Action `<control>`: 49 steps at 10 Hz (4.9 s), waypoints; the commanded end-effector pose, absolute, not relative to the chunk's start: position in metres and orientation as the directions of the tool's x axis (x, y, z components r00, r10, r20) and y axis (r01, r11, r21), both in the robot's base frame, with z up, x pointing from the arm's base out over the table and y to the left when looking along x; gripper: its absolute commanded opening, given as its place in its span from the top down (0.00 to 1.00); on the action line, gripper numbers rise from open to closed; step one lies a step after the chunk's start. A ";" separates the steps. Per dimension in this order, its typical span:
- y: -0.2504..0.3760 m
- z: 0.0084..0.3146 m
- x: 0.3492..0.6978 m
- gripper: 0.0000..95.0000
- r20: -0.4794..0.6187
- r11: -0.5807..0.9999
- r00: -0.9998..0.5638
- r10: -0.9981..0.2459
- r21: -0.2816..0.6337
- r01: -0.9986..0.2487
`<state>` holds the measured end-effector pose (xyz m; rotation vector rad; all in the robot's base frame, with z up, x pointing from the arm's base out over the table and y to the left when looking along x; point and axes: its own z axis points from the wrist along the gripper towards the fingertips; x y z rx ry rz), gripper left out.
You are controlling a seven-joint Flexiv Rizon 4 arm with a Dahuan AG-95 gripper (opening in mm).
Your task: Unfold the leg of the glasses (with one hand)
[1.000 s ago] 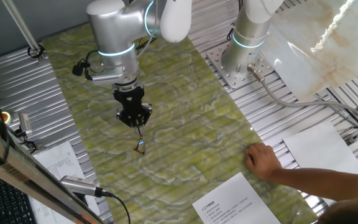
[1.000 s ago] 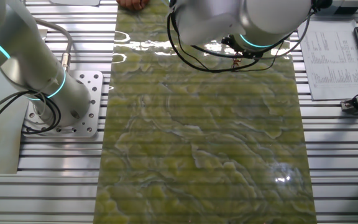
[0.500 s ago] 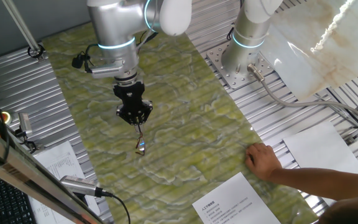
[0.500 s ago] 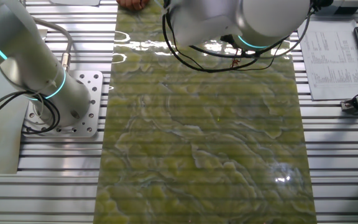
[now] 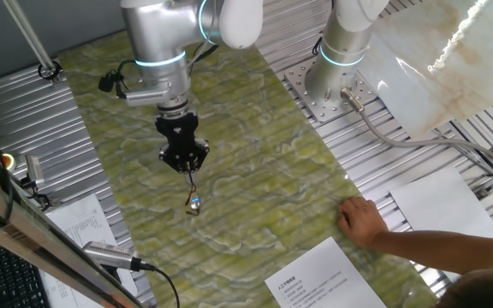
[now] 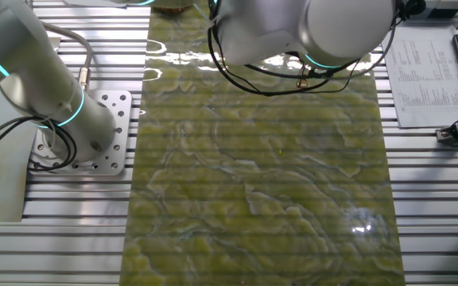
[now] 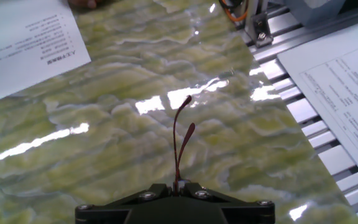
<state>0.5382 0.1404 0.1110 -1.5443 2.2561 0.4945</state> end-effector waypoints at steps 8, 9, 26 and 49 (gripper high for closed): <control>0.141 0.118 0.538 1.00 -0.493 0.346 -0.340 -0.801 0.082 -0.935; 0.141 0.119 0.537 0.80 -0.493 0.343 -0.336 -0.803 0.079 -0.936; 0.110 0.144 0.577 0.80 -0.223 0.395 -0.406 -0.886 0.096 -0.914; 0.102 0.151 0.571 1.00 0.028 0.970 -0.972 -0.235 -0.057 -0.236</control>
